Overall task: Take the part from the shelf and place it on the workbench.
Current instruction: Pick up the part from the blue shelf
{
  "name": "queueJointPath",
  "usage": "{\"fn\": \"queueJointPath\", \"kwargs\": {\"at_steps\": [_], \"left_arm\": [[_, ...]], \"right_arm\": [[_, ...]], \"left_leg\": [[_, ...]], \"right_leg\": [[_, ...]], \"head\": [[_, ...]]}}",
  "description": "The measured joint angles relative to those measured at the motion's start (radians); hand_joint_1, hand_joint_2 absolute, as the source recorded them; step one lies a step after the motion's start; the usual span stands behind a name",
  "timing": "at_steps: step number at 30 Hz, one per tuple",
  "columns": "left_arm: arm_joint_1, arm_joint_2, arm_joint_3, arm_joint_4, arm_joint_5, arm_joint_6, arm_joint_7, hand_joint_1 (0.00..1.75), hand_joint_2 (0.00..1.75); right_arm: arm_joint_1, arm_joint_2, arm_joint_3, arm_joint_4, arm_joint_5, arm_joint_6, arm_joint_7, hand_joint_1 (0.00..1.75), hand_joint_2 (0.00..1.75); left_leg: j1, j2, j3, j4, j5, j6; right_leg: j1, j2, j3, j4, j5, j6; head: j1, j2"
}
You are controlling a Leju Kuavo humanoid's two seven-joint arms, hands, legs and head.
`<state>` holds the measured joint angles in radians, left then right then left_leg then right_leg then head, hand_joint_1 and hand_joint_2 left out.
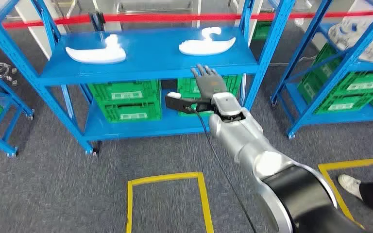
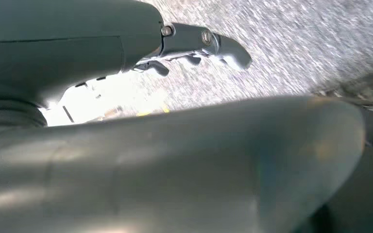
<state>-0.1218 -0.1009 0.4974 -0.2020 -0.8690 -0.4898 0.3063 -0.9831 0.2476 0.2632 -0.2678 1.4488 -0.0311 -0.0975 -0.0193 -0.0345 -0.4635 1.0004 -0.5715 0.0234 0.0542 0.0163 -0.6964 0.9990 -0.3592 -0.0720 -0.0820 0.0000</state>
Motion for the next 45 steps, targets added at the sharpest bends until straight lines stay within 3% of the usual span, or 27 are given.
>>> {"fn": "queueJointPath", "kwargs": {"at_steps": [3,5,6,8,9,10,11,13,14,15,16,18,20,21,23,25,26,29,30,31,33,35,39,40,41,43,45], "left_arm": [[-0.001,0.001,0.000,-0.002,0.000,0.000,0.003,0.00,0.00],[-0.003,0.001,0.000,-0.002,-0.001,-0.002,0.004,0.00,0.00],[-0.004,0.001,0.000,-0.002,-0.001,-0.003,0.004,0.00,0.00],[-0.002,0.004,0.000,-0.002,-0.002,-0.003,0.005,0.00,0.00],[0.000,0.005,0.000,-0.002,-0.002,-0.003,0.006,0.00,0.00],[0.001,0.007,0.000,-0.002,-0.002,-0.003,0.006,0.00,0.00],[0.003,0.008,0.000,-0.002,-0.003,-0.003,0.006,0.00,0.00],[0.006,0.008,0.000,0.000,-0.003,-0.003,0.005,0.00,0.00],[0.007,0.008,0.000,0.002,-0.003,-0.001,0.004,0.00,0.00],[0.007,0.008,0.000,0.003,-0.004,0.001,0.004,0.00,0.00],[0.005,0.007,0.000,0.003,-0.006,0.003,0.004,0.00,0.00],[-0.001,0.007,0.000,0.001,-0.009,0.005,0.003,0.00,0.00],[-0.005,0.006,0.000,-0.001,-0.010,0.005,0.001,0.00,0.00],[-0.006,0.007,0.000,-0.002,-0.010,0.006,0.001,0.00,0.00],[-0.007,0.007,0.000,-0.002,-0.010,0.008,0.001,0.00,0.00],[-0.005,0.006,0.000,-0.002,-0.010,0.008,0.001,0.00,0.00],[-0.004,0.006,0.000,-0.002,-0.010,0.008,0.001,0.00,0.00],[-0.003,0.003,0.000,-0.002,-0.008,0.008,0.001,0.00,0.00],[-0.005,0.003,0.000,-0.002,-0.007,0.008,0.001,0.00,0.00],[-0.006,0.003,0.000,-0.002,-0.006,0.008,0.001,0.00,0.00],[-0.006,0.003,0.000,-0.003,-0.004,0.008,-0.001,0.00,0.00],[-0.006,0.003,0.000,-0.003,-0.004,0.008,-0.005,0.00,0.00],[-0.006,0.003,0.000,-0.003,-0.003,0.008,-0.010,0.00,0.00],[-0.005,0.003,0.000,-0.003,-0.005,0.008,-0.010,0.00,0.00],[-0.004,0.004,0.000,-0.003,-0.007,0.008,-0.010,0.00,0.00],[-0.003,0.006,0.000,-0.003,-0.013,0.008,-0.010,0.00,0.00],[-0.005,0.008,0.000,-0.002,-0.020,0.008,-0.010,0.00,0.00]], "right_arm": [[-0.006,0.005,0.000,-0.002,-0.002,0.001,0.002,0.00,1.75],[-0.009,0.006,0.000,-0.003,-0.002,0.004,0.003,0.00,1.75],[-0.009,0.006,0.000,-0.002,-0.002,0.005,0.003,0.00,1.75],[-0.006,0.007,0.000,-0.002,-0.002,0.008,0.005,0.00,1.75],[-0.004,0.007,0.000,-0.002,-0.002,0.008,0.006,0.00,1.75],[-0.004,0.007,0.000,-0.002,-0.002,0.008,0.006,0.00,1.75],[-0.003,0.007,0.000,-0.002,-0.002,0.009,0.006,0.00,1.75],[-0.001,0.007,0.000,0.000,-0.002,0.009,0.006,0.00,1.75],[0.000,0.007,0.000,0.001,-0.002,0.010,0.006,0.00,1.75],[0.001,0.006,0.000,0.001,-0.002,0.010,0.006,0.00,1.75],[0.000,0.007,0.001,0.001,-0.003,0.010,0.006,0.00,1.75],[-0.005,0.008,0.001,-0.002,-0.003,0.008,0.006,0.00,1.75],[-0.010,0.008,0.001,-0.004,-0.003,0.008,0.006,0.00,1.75],[-0.010,0.008,0.001,-0.005,-0.003,0.008,0.006,0.00,1.75],[-0.008,0.007,0.001,-0.004,-0.003,0.009,0.008,0.00,1.75],[-0.006,0.005,0.001,-0.004,-0.003,0.010,0.014,0.00,1.75],[-0.006,0.004,0.001,-0.003,-0.003,0.011,0.019,0.00,1.75],[-0.005,-0.001,0.001,-0.002,-0.004,0.014,0.034,0.00,1.75],[-0.005,-0.003,0.001,-0.001,-0.004,0.015,0.037,0.00,1.75],[-0.005,-0.004,0.001,0.000,-0.004,0.017,0.040,0.00,1.75],[-0.009,-0.004,0.001,-0.001,-0.004,0.019,0.043,0.00,1.75],[-0.013,-0.003,0.002,-0.001,-0.004,0.021,0.057,0.00,1.75],[-0.008,-0.008,0.002,0.001,-0.006,0.035,0.111,0.00,1.75],[-0.006,-0.012,0.002,0.001,-0.009,0.038,0.123,0.00,1.75],[-0.005,-0.016,0.002,0.002,-0.013,0.041,0.131,0.00,1.75],[-0.004,-0.026,0.002,0.003,-0.020,0.042,0.138,0.00,1.75],[-0.002,-0.037,0.002,0.004,-0.027,0.042,0.139,0.00,1.75]], "left_leg": [[-0.003,0.006,-0.004,0.041,0.022,-0.013],[-0.002,0.013,-0.060,0.141,0.028,-0.028],[0.002,0.016,-0.101,0.200,0.013,-0.036],[0.017,0.020,-0.178,0.269,-0.052,-0.052],[0.024,0.022,-0.201,0.267,-0.077,-0.061],[0.032,0.025,-0.214,0.240,-0.080,-0.070],[0.040,0.029,-0.217,0.190,-0.047,-0.080],[0.054,0.042,-0.218,0.068,0.100,-0.093],[0.057,0.047,-0.217,0.029,0.162,-0.093],[0.058,0.051,-0.217,0.013,0.197,-0.087],[0.057,0.052,-0.217,0.015,0.198,-0.078],[0.057,0.047,-0.204,0.021,0.184,-0.059],[0.058,0.043,-0.185,0.015,0.169,-0.045],[0.056,0.042,-0.174,0.012,0.159,-0.040],[0.054,0.037,-0.147,0.010,0.136,-0.036],[0.052,0.032,-0.115,0.010,0.110,-0.036],[0.051,0.029,-0.097,0.010,0.097,-0.038],[0.047,0.025,-0.052,0.013,0.057,-0.047],[0.045,0.023,-0.044,0.012,0.046,-0.053],[0.043,0.021,-0.036,0.014,0.039,-0.060],[0.044,0.021,-0.026,0.018,0.034,-0.072],[0.045,0.025,-0.050,0.073,0.025,-0.078],[0.044,0.028,-0.194,0.277,-0.047,-0.083],[0.044,0.028,-0.211,0.279,-0.039,-0.081],[0.043,0.028,-0.212,0.247,-0.005,-0.078],[0.040,0.028,-0.184,0.127,0.089,-0.069],[0.033,0.028,-0.163,0.039,0.125,-0.060]], "right_leg": [[-0.010,0.001,0.036,-0.020,-0.015,-0.008],[-0.024,0.001,0.076,-0.033,-0.033,-0.010],[-0.030,0.000,0.094,-0.036,-0.046,-0.009],[-0.042,0.001,0.129,-0.037,-0.075,-0.001],[-0.049,0.001,0.148,-0.037,-0.091,0.005],[-0.057,0.002,0.167,-0.035,-0.108,0.012],[-0.064,0.002,0.187,-0.032,-0.127,0.020],[-0.072,0.002,0.216,-0.019,-0.166,0.036],[-0.072,0.002,0.225,-0.011,-0.185,0.046],[-0.071,0.002,0.233,-0.006,-0.199,0.057],[-0.072,0.003,0.238,0.002,-0.205,0.065],[-0.075,0.000,0.217,0.048,-0.188,0.079],[-0.078,-0.006,0.143,0.162,-0.166,0.085],[-0.078,-0.009,0.096,0.224,-0.176,0.088],[-0.077,-0.010,0.014,0.298,-0.243,0.092],[-0.076,-0.010,-0.026,0.283,-0.282,0.089],[-0.074,-0.010,-0.026,0.237,-0.260,0.085],[-0.062,-0.010,0.001,0.059,-0.082,0.065],[-0.059,-0.009,0.008,0.032,-0.044,0.060],[-0.056,-0.007,0.013,0.025,-0.033,0.056],[-0.057,-0.006,0.031,0.023,-0.037,0.044],[-0.059,-0.005,0.050,0.016,-0.043,0.028],[-0.054,-0.002,0.075,0.013,-0.067,0.014],[-0.052,0.000,0.080,0.014,-0.073,0.014],[-0.051,0.002,0.087,0.016,-0.080,0.015],[-0.050,0.004,0.100,0.020,-0.093,0.019],[-0.049,0.006,0.103,0.024,-0.103,0.028]], "head": [[0.003,0.000],[0.004,0.000],[0.003,0.000],[0.003,0.000],[0.003,0.000],[0.003,0.000],[0.003,0.000],[0.003,0.000],[0.004,0.000],[0.004,0.000],[0.006,0.000],[0.009,0.000],[0.013,0.000],[0.014,0.000],[0.014,0.000],[0.014,0.000],[0.014,0.000],[0.014,0.000],[0.014,0.000],[0.014,0.000],[0.014,0.000],[0.013,0.000],[0.012,0.000],[0.012,0.000],[0.012,0.000],[0.012,0.000],[0.012,0.000]]}}
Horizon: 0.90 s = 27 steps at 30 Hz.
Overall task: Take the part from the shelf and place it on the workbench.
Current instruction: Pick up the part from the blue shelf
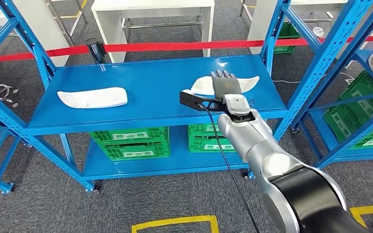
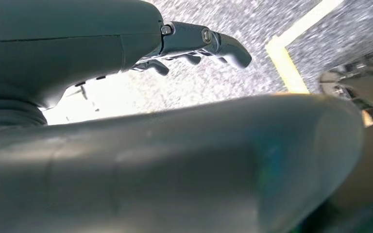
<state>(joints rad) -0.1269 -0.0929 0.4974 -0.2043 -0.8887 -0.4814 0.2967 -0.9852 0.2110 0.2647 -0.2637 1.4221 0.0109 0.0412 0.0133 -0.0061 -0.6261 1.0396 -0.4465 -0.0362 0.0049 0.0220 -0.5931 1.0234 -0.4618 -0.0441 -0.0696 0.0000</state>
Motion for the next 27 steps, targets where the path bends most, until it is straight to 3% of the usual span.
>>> {"fn": "queueJointPath", "kwargs": {"at_steps": [2,5,9,14,17,21,23,25,26,27], "left_arm": [[-0.002,0.000,0.000,0.000,-0.006,0.000,0.002,0.00,0.00],[-0.003,-0.001,0.000,0.000,-0.013,0.000,0.002,0.00,0.00],[-0.011,-0.001,0.000,-0.002,-0.017,0.000,0.000,0.00,0.00],[-0.014,-0.003,0.000,-0.001,-0.018,0.000,0.000,0.00,0.00],[-0.013,-0.002,0.000,-0.001,-0.018,0.000,0.000,0.00,0.00],[-0.010,-0.004,0.000,-0.001,-0.018,0.000,0.001,0.00,0.00],[-0.010,-0.006,0.000,-0.001,-0.017,0.000,0.001,0.00,0.00],[-0.011,-0.006,0.000,-0.001,-0.018,0.000,0.000,0.00,0.00],[-0.010,-0.006,0.000,-0.001,-0.019,0.000,0.000,0.00,0.00],[-0.010,-0.006,0.000,-0.001,-0.020,0.000,0.000,0.00,0.00]], "right_arm": [[0.005,-0.010,0.000,0.001,-0.004,-0.001,0.000,0.00,1.75],[0.010,-0.023,0.000,0.001,-0.009,-0.004,0.001,0.00,1.75],[0.009,-0.032,0.000,0.001,-0.012,-0.004,0.006,0.00,1.75],[0.009,-0.036,0.000,0.001,-0.014,-0.003,0.006,0.00,1.75],[0.009,-0.036,0.000,0.001,-0.014,-0.002,0.006,0.00,1.75],[0.007,-0.037,0.000,0.001,-0.014,-0.002,0.007,0.00,1.75],[0.003,-0.038,0.000,0.000,-0.014,-0.003,0.007,0.00,1.75],[0.004,-0.039,0.000,0.001,-0.014,-0.001,0.008,0.00,1.75],[0.008,-0.040,0.000,0.002,-0.014,0.001,0.009,0.00,1.75],[0.012,-0.041,0.000,0.003,-0.014,0.002,0.010,0.00,1.75]], "left_leg": [[-0.004,0.000,0.006,-0.019,-0.001,0.005],[-0.002,-0.002,0.011,-0.021,0.012,0.004],[-0.004,-0.004,0.011,-0.021,0.010,0.013],[-0.006,-0.004,0.011,-0.021,0.010,0.017],[-0.006,-0.004,0.011,-0.021,0.010,0.019],[-0.003,0.001,0.028,-0.048,0.019,0.040],[0.007,0.006,0.045,-0.074,0.030,0.046],[0.011,0.008,0.047,-0.076,0.031,0.044],[0.014,0.009,0.046,-0.074,0.029,0.040],[0.018,0.008,0.045,-0.071,0.027,0.035]], "right_leg": [[0.001,0.000,-0.001,0.001,-0.004,0.007],[0.003,-0.001,0.002,-0.001,-0.005,-0.003],[0.003,-0.002,0.008,-0.011,-0.003,0.001],[0.000,-0.002,0.010,-0.017,-0.002,0.021],[0.000,-0.002,0.010,-0.017,-0.001,0.025],[-0.002,-0.005,0.014,-0.020,-0.004,0.042],[-0.002,-0.009,-0.018,0.049,-0.043,0.048],[-0.010,-0.010,-0.084,0.177,-0.100,0.056],[-0.016,-0.012,-0.109,0.225,-0.114,0.062],[-0.023,-0.013,-0.119,0.241,-0.110,0.067]], "head": [[0.000,0.000],[0.002,0.000],[0.002,0.000],[0.002,0.000],[0.002,0.000],[0.002,0.000],[0.004,0.000],[0.005,0.000],[0.005,0.000],[0.005,0.000]]}}
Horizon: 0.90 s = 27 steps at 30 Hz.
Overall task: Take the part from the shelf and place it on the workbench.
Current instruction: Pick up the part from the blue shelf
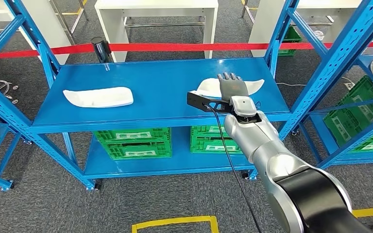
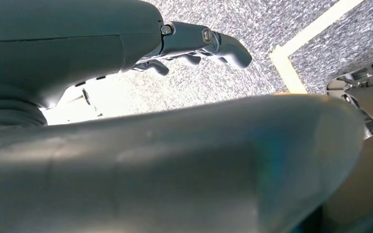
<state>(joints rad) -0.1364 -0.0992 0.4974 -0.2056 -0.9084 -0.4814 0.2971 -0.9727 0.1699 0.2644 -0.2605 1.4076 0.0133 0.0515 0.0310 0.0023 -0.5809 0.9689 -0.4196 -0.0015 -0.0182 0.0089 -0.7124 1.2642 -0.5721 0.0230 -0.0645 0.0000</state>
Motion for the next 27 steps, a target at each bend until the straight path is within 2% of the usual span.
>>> {"fn": "queueJointPath", "kwargs": {"at_steps": [1,3,4,5,7,9,10,11,13,14,15,16,17,18,19,20,22,24,25,27], "left_arm": [[0.001,0.000,0.000,0.000,-0.001,0.000,0.000,0.00,0.00],[0.000,0.001,0.000,0.000,-0.003,0.000,-0.001,0.00,0.00],[-0.001,0.002,0.000,-0.001,-0.003,0.000,-0.002,0.00,0.00],[-0.002,0.004,0.000,-0.002,-0.004,0.000,-0.003,0.00,0.00],[-0.004,0.006,0.000,-0.003,-0.004,0.000,-0.004,0.00,0.00],[-0.004,0.006,0.000,-0.003,-0.004,0.000,-0.005,0.00,0.00],[-0.004,0.005,0.000,-0.003,-0.004,0.000,-0.005,0.00,0.00],[-0.004,0.005,0.000,-0.003,-0.004,0.000,-0.005,0.00,0.00],[-0.004,0.006,0.000,-0.003,-0.003,0.000,-0.005,0.00,0.00],[-0.003,0.006,0.000,-0.003,-0.003,0.000,-0.005,0.00,0.00],[-0.002,0.006,0.000,-0.003,-0.003,0.000,-0.005,0.00,0.00],[0.000,0.006,0.000,-0.003,-0.003,0.000,-0.005,0.00,0.00],[0.000,0.006,0.000,-0.003,-0.003,0.000,-0.005,0.00,0.00],[0.001,0.007,0.000,-0.003,-0.003,0.000,-0.005,0.00,0.00],[0.001,0.008,0.000,-0.003,-0.004,0.000,-0.005,0.00,0.00],[0.000,0.008,0.000,-0.003,-0.004,0.000,-0.005,0.00,0.00],[-0.002,0.008,0.000,-0.003,-0.006,0.000,-0.004,0.00,0.00],[-0.002,0.007,0.001,-0.003,-0.010,0.000,-0.005,0.00,0.00],[-0.002,0.006,0.001,-0.003,-0.011,0.000,-0.005,0.00,0.00],[-0.002,0.006,0.001,-0.004,-0.011,0.000,-0.006,0.00,0.00]], "right_arm": [[0.003,-0.001,0.000,0.001,0.000,0.001,0.001,0.00,1.75],[0.003,-0.003,0.000,0.001,0.000,0.001,0.001,0.00,1.75],[0.001,-0.003,0.000,0.001,0.000,0.002,0.001,0.00,1.75],[0.001,-0.003,0.000,0.001,0.001,0.002,0.001,0.00,1.75],[0.002,-0.003,0.000,0.001,0.002,0.003,0.001,0.00,1.75],[0.002,-0.003,0.000,0.001,0.002,0.004,0.001,0.00,1.75],[0.001,-0.002,0.000,0.001,0.002,0.004,0.000,0.00,1.75],[0.000,-0.002,0.000,0.001,0.002,0.004,0.000,0.00,1.75],[0.001,-0.002,0.000,0.001,0.002,0.004,0.000,0.00,1.75],[0.004,-0.002,0.000,0.001,0.003,0.004,0.000,0.00,1.75],[0.006,-0.002,0.000,0.001,0.003,0.004,0.000,0.00,1.75],[0.008,-0.001,0.000,0.001,0.003,0.004,-0.001,0.00,1.75],[0.009,-0.001,0.000,0.001,0.004,0.004,-0.002,0.00,1.75],[0.008,0.000,0.000,0.001,0.005,0.004,-0.006,0.00,1.75],[0.007,0.000,0.000,0.001,0.008,0.004,-0.011,0.00,1.75],[0.005,0.001,0.000,0.001,0.012,0.005,-0.020,0.00,1.75],[0.005,0.003,0.000,0.001,0.022,0.007,-0.040,0.00,1.75],[0.006,0.007,0.000,0.000,0.030,0.007,-0.062,0.00,1.75],[0.005,0.010,0.001,0.000,0.033,0.006,-0.073,0.00,1.75],[0.002,0.015,0.005,0.000,0.040,0.002,-0.097,0.00,1.75]], "left_leg": [[0.005,0.000,-0.001,0.005,-0.003,-0.007],[0.016,-0.001,-0.004,0.023,-0.015,-0.028],[0.018,-0.001,-0.007,0.034,-0.022,-0.040],[0.018,-0.001,-0.009,0.041,-0.027,-0.051],[0.016,-0.002,-0.009,0.041,-0.030,-0.067],[0.018,-0.002,-0.012,0.044,-0.033,-0.076],[0.018,-0.001,-0.023,0.067,-0.047,-0.077],[0.017,0.000,-0.046,0.113,-0.071,-0.077],[0.009,0.000,-0.119,0.256,-0.130,-0.070],[0.005,-0.001,-0.154,0.318,-0.148,-0.066],[0.000,-0.001,-0.174,0.347,-0.146,-0.060],[-0.005,-0.001,-0.173,0.334,-0.123,-0.051],[-0.012,-0.001,-0.152,0.281,-0.085,-0.040],[-0.019,-0.002,-0.121,0.209,-0.047,-0.026],[-0.025,-0.002,-0.090,0.145,-0.022,-0.015],[-0.030,-0.002,-0.066,0.098,-0.010,-0.009],[-0.036,-0.003,-0.050,0.069,-0.016,-0.005],[-0.031,-0.003,-0.042,0.057,-0.017,-0.001],[-0.028,-0.003,-0.037,0.052,-0.017,0.002],[-0.024,-0.002,-0.030,0.046,-0.020,0.010]], "right_leg": [[-0.007,-0.002,0.011,-0.026,0.023,0.006],[-0.019,-0.006,0.075,-0.150,0.082,0.020],[-0.021,-0.004,0.101,-0.201,0.098,0.019],[-0.021,-0.002,0.114,-0.227,0.102,0.013],[-0.017,0.002,0.112,-0.225,0.096,-0.011],[-0.016,0.003,0.109,-0.221,0.096,-0.032],[-0.016,0.003,0.109,-0.221,0.097,-0.040],[-0.015,0.003,0.110,-0.222,0.096,-0.047],[-0.007,0.003,0.112,-0.222,0.093,-0.055],[-0.003,0.003,0.114,-0.222,0.090,-0.059],[0.003,0.003,0.117,-0.222,0.087,-0.063],[0.007,0.004,0.122,-0.222,0.084,-0.066],[0.012,0.004,0.128,-0.222,0.079,-0.069],[0.015,0.004,0.135,-0.222,0.074,-0.070],[0.018,0.005,0.140,-0.222,0.069,-0.070],[0.020,0.006,0.142,-0.222,0.066,-0.067],[0.020,0.006,0.142,-0.224,0.064,-0.059],[0.020,0.005,0.142,-0.223,0.058,-0.048],[0.020,0.003,0.136,-0.207,0.048,-0.042],[0.017,0.000,0.087,-0.112,0.005,-0.032]], "head": [[0.000,0.000],[0.000,0.000],[0.001,0.000],[0.001,0.000],[0.001,0.000],[0.000,0.000],[-0.001,0.000],[-0.002,0.000],[-0.003,0.000],[-0.003,0.000],[-0.003,0.000],[-0.003,0.000],[-0.003,0.000],[-0.003,0.000],[-0.003,0.000],[-0.003,0.000],[-0.003,0.000],[-0.003,0.000],[-0.002,0.000],[-0.002,0.000]]}}
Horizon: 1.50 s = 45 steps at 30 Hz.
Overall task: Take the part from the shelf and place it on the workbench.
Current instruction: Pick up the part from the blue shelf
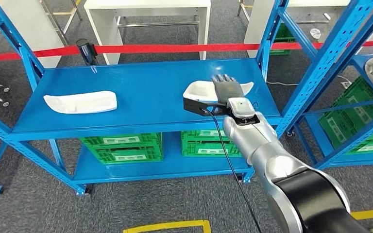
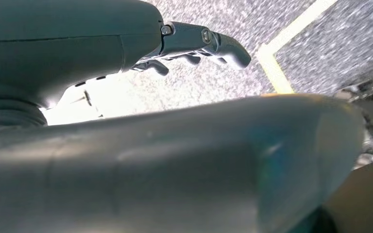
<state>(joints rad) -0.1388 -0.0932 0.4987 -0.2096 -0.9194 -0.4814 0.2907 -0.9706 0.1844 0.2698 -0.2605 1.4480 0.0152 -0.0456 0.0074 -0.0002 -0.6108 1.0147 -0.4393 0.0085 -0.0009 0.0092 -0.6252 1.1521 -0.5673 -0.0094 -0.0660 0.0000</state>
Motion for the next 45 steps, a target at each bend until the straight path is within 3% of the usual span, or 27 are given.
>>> {"fn": "queueJointPath", "kwargs": {"at_steps": [2,3,4,6,8,9,13,15,17,18,19,20,22,24,28,30,32,33,34,35,37,38,39,41,43,45], "left_arm": [[0.000,-0.001,0.000,0.000,0.000,0.000,-0.002,0.00,0.00],[0.001,-0.001,0.001,0.000,0.000,0.000,-0.003,0.00,0.00],[0.003,-0.002,0.001,0.000,0.000,0.000,-0.004,0.00,0.00],[0.005,-0.003,0.004,0.000,0.000,0.000,-0.005,0.00,0.00],[0.004,-0.004,0.008,0.000,0.000,0.000,-0.006,0.00,0.00],[0.004,-0.004,0.010,0.000,0.000,0.000,-0.006,0.00,0.00],[0.007,-0.003,0.014,0.000,0.000,0.000,-0.003,0.00,0.00],[0.010,-0.003,0.016,0.000,0.000,0.000,-0.002,0.00,0.00],[0.012,-0.003,0.016,0.000,0.000,0.000,-0.001,0.00,0.00],[0.013,-0.003,0.017,0.000,0.000,0.000,-0.001,0.00,0.00],[0.015,-0.003,0.017,0.000,0.000,0.000,0.000,0.00,0.00],[0.017,-0.002,0.018,0.000,-0.001,0.000,0.001,0.00,0.00],[0.018,-0.001,0.018,0.000,-0.002,0.000,0.002,0.00,0.00],[0.017,-0.001,0.018,0.001,-0.002,0.000,0.002,0.00,0.00],[0.017,-0.002,0.018,0.002,-0.006,0.000,0.002,0.00,0.00],[0.017,-0.002,0.019,0.001,-0.009,0.000,0.002,0.00,0.00],[0.016,-0.001,0.019,0.001,-0.013,0.000,0.002,0.00,0.00],[0.016,-0.001,0.019,0.001,-0.015,0.000,0.002,0.00,0.00],[0.017,-0.001,0.019,0.002,-0.017,0.000,0.002,0.00,0.00],[0.017,-0.001,0.019,0.002,-0.019,0.000,0.002,0.00,0.00],[0.018,-0.003,0.022,0.002,-0.021,0.000,0.002,0.00,0.00],[0.017,-0.004,0.024,0.001,-0.021,0.000,0.002,0.00,0.00],[0.017,-0.005,0.025,0.001,-0.021,0.000,0.002,0.00,0.00],[0.017,-0.007,0.028,0.001,-0.021,0.000,0.002,0.00,0.00],[0.018,-0.006,0.031,0.001,-0.021,0.000,0.002,0.00,0.00],[0.019,-0.006,0.033,0.001,-0.021,0.000,0.003,0.00,0.00]], "right_arm": [[0.004,0.007,0.009,0.000,0.008,-0.004,-0.028,0.00,1.75],[0.008,0.012,0.014,0.000,0.011,-0.007,-0.043,0.00,1.75],[0.011,0.019,0.019,0.000,0.013,-0.012,-0.060,0.00,1.75],[0.012,0.036,0.028,0.000,0.015,-0.023,-0.092,0.00,1.75],[0.009,0.054,0.039,0.000,0.017,-0.033,-0.114,0.00,1.75],[0.009,0.062,0.043,0.000,0.017,-0.036,-0.120,0.00,1.75],[0.007,0.085,0.057,-0.001,0.014,-0.043,-0.127,0.00,1.75],[0.004,0.095,0.062,-0.002,0.010,-0.044,-0.129,0.00,1.75],[0.005,0.099,0.065,-0.002,0.007,-0.043,-0.126,0.00,1.75],[0.008,0.099,0.066,-0.002,0.005,-0.042,-0.124,0.00,1.75],[0.010,0.099,0.067,-0.002,0.003,-0.041,-0.122,0.00,1.75],[0.011,0.099,0.067,-0.002,0.002,-0.040,-0.121,0.00,1.75],[0.011,0.099,0.067,-0.002,-0.001,-0.040,-0.118,0.00,1.75],[0.010,0.099,0.067,-0.002,-0.002,-0.039,-0.117,0.00,1.75],[0.009,0.099,0.067,-0.002,-0.016,-0.031,-0.110,0.00,1.75],[0.006,0.097,0.067,-0.002,-0.026,-0.016,-0.105,0.00,1.75],[0.008,0.095,0.067,-0.001,-0.033,0.003,-0.102,0.00,1.75],[0.011,0.093,0.067,-0.001,-0.036,0.013,-0.101,0.00,1.75],[0.014,0.091,0.067,0.000,-0.038,0.021,-0.100,0.00,1.75],[0.015,0.089,0.067,0.001,-0.040,0.029,-0.100,0.00,1.75],[0.013,0.087,0.067,0.001,-0.043,0.037,-0.099,0.00,1.75],[0.011,0.086,0.067,0.001,-0.044,0.040,-0.099,0.00,1.75],[0.010,0.086,0.067,0.001,-0.045,0.042,-0.098,0.00,1.75],[0.009,0.085,0.067,0.001,-0.047,0.049,-0.091,0.00,1.75],[0.009,0.084,0.067,0.001,-0.051,0.057,-0.079,0.00,1.75],[0.008,0.084,0.067,0.000,-0.054,0.070,-0.064,0.00,1.75]], "left_leg": [[0.000,0.000,0.003,0.002,-0.006,0.004],[0.001,0.000,0.005,0.003,-0.009,0.003],[0.001,-0.001,0.008,0.005,-0.013,0.002],[0.002,-0.001,0.016,0.012,-0.024,-0.005],[0.000,-0.002,0.020,0.018,-0.034,-0.016],[-0.001,-0.002,0.021,0.019,-0.037,-0.022],[0.002,-0.002,0.020,0.024,-0.046,-0.045],[0.004,-0.002,-0.020,0.104,-0.087,-0.055],[0.005,-0.002,-0.093,0.239,-0.136,-0.061],[0.006,-0.002,-0.121,0.283,-0.142,-0.063],[0.007,-0.002,-0.133,0.292,-0.128,-0.063],[0.008,-0.002,-0.123,0.259,-0.096,-0.064],[0.011,-0.001,-0.065,0.127,-0.024,-0.065],[0.010,-0.001,-0.021,0.037,0.001,-0.059],[0.008,-0.002,-0.012,0.022,-0.008,-0.027],[0.010,-0.002,-0.008,0.019,-0.009,-0.014],[0.007,-0.001,-0.007,0.020,-0.013,-0.007],[0.005,-0.002,-0.006,0.020,-0.014,-0.005],[0.003,-0.002,-0.005,0.020,-0.016,-0.003],[0.000,-0.003,-0.002,0.020,-0.017,-0.002],[-0.005,-0.005,0.004,0.020,-0.020,-0.001],[-0.008,-0.005,0.007,0.020,-0.023,-0.002],[-0.009,-0.005,0.008,0.019,-0.024,-0.006],[-0.009,-0.003,0.009,0.016,-0.026,-0.016],[-0.009,-0.001,0.010,0.017,-0.031,-0.028],[-0.008,-0.002,-0.012,0.070,-0.060,-0.039]], "right_leg": [[-0.005,-0.002,-0.077,0.129,-0.042,0.007],[-0.007,-0.002,-0.102,0.161,-0.042,0.008],[-0.008,-0.003,-0.108,0.156,-0.021,0.009],[-0.011,-0.006,-0.068,0.040,0.059,0.009],[-0.009,-0.006,-0.015,-0.074,0.103,0.004],[-0.007,-0.006,-0.002,-0.099,0.105,0.000],[-0.007,-0.004,0.011,-0.116,0.103,-0.024],[-0.011,-0.004,0.021,-0.125,0.104,-0.035],[-0.011,-0.004,0.025,-0.125,0.100,-0.039],[-0.011,-0.004,0.027,-0.125,0.098,-0.040],[-0.012,-0.004,0.030,-0.123,0.095,-0.039],[-0.013,-0.003,0.033,-0.122,0.091,-0.037],[-0.015,-0.002,0.042,-0.116,0.080,-0.028],[-0.012,0.000,0.044,-0.111,0.072,-0.016],[-0.011,-0.001,0.042,-0.106,0.061,0.005],[-0.012,-0.004,0.003,-0.028,0.022,0.014],[-0.011,-0.005,-0.071,0.109,-0.030,0.017],[-0.010,-0.005,-0.103,0.159,-0.041,0.015],[-0.008,-0.005,-0.118,0.175,-0.032,0.011],[-0.005,-0.005,-0.114,0.150,-0.005,0.005],[0.005,-0.005,-0.057,0.012,0.072,-0.016],[0.010,-0.007,-0.028,-0.052,0.096,-0.026],[0.014,-0.009,-0.009,-0.096,0.108,-0.033],[0.019,-0.010,0.001,-0.118,0.106,-0.037],[0.013,-0.008,0.012,-0.131,0.111,-0.041],[0.003,-0.008,0.028,-0.146,0.117,-0.047]], "head": [[0.000,0.000],[0.000,0.000],[0.000,0.000],[0.000,0.000],[0.000,0.000],[-0.001,0.000],[-0.002,0.000],[-0.003,0.000],[-0.004,0.000],[-0.004,0.000],[-0.004,0.000],[-0.004,0.000],[-0.005,0.000],[-0.004,0.000],[-0.004,0.000],[-0.004,0.000],[-0.004,0.000],[-0.004,0.000],[-0.004,0.000],[-0.004,0.000],[-0.004,0.000],[-0.005,0.000],[-0.005,0.000],[-0.006,0.000],[-0.006,0.000],[-0.007,0.000]]}}
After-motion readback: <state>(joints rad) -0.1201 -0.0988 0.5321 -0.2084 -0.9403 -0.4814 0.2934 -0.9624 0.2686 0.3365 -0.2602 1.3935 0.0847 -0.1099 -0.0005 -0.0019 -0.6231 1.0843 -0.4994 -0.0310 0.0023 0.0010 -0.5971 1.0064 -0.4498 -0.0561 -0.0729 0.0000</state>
